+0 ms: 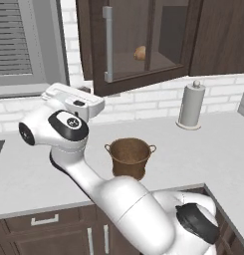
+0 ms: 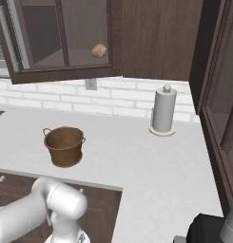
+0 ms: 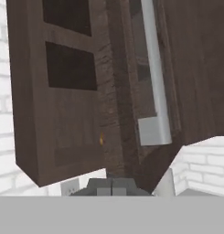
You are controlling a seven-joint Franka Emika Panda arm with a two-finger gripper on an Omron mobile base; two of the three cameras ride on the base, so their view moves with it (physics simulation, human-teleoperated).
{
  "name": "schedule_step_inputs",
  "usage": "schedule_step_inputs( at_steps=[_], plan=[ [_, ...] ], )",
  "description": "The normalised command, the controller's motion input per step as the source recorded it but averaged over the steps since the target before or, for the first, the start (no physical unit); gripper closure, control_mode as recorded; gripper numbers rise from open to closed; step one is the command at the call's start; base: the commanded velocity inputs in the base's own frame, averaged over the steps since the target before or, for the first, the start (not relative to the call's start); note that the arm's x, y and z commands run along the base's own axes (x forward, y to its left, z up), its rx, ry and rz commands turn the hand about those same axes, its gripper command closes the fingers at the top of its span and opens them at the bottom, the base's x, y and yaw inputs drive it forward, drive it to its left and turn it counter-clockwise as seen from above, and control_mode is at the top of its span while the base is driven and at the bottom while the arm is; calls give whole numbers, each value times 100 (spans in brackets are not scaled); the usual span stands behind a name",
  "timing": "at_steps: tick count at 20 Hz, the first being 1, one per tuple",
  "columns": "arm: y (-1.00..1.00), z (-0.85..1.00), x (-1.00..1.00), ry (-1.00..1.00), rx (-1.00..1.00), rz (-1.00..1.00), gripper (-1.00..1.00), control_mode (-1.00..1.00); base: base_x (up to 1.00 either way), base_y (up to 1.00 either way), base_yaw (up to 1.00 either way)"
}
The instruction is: Open the cabinet, pick up the bread from the cabinet and place it in the basket. Then move the basket to the dining counter.
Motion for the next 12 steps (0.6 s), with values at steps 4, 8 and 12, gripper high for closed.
schedule_step_inputs(
  at_steps=[4,8,12],
  plan=[
    [1,0,37,0,0,-3,100,-100,0,0,0],
    [0,0,38,0,0,-2,100,-100,0,0,0],
    [-1,0,30,0,0,-2,100,-100,0,0,0]
  ],
)
